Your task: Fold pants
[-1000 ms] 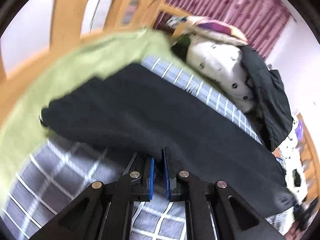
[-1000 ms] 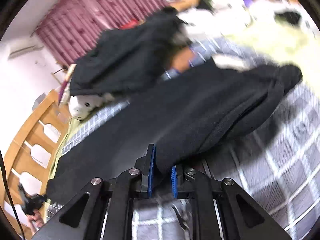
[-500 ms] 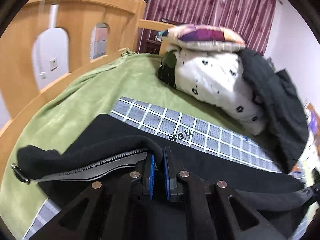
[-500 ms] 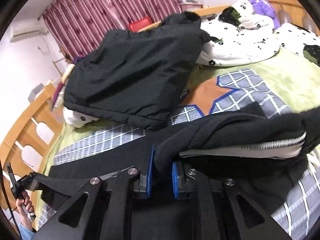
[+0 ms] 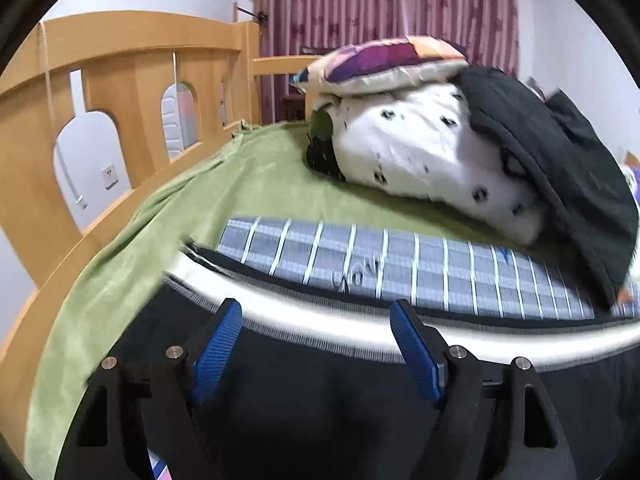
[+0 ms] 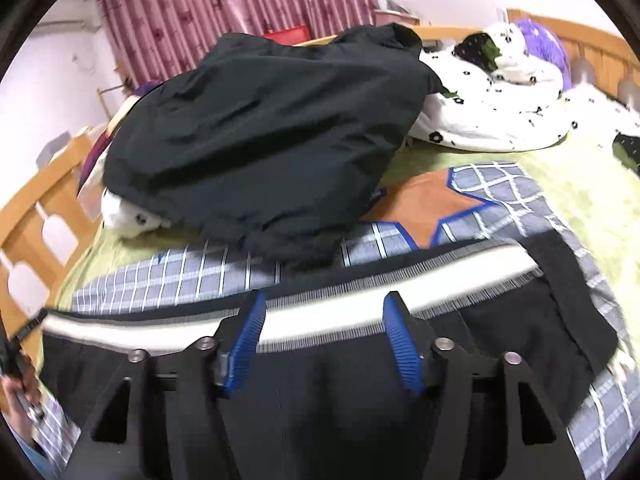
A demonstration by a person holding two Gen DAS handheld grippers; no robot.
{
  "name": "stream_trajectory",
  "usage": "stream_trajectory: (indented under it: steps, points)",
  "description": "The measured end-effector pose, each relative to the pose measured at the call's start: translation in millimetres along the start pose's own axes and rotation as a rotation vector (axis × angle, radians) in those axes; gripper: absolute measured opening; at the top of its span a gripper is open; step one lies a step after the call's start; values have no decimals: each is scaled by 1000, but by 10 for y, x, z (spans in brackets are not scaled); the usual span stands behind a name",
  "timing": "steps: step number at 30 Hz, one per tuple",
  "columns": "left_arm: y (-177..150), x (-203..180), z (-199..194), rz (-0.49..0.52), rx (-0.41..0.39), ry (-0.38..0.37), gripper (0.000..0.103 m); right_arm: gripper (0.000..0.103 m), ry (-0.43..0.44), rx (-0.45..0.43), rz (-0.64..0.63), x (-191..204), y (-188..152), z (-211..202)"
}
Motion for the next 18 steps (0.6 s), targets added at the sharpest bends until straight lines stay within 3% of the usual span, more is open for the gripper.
stream_trajectory:
  steps: [3, 7, 10, 13, 18]
  points:
    - [-375, 257, -180, -31, 79, -23, 75, 62, -7, 42, -21, -8, -357, -228]
    - [-1078, 653, -339, -200, 250, -125, 75, 63, -50, 91, -35, -163, -963, -510]
    - [-1433, 776, -377, -238, 299, -178, 75, 63, -45, 120, -6, -279, -1386, -640]
    - [-1514, 902, -331, -284, 303, -196, 75, 63, -20, 134, 56, -395, -1659, -696]
    - [-1278, 904, -156, -321, 303, -207, 74, 63, -7, 121, 111, -484, -1777, -640]
Point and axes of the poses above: each gripper's, at about its wrist camera, not at the fingertips, and z roughly the way its jaws point, x to its left, y to its top, the point moved 9 cm from there along z, roughly the way its jaws point, and after that the axes turned 13 degrees about -z, right-handed, at the moved point
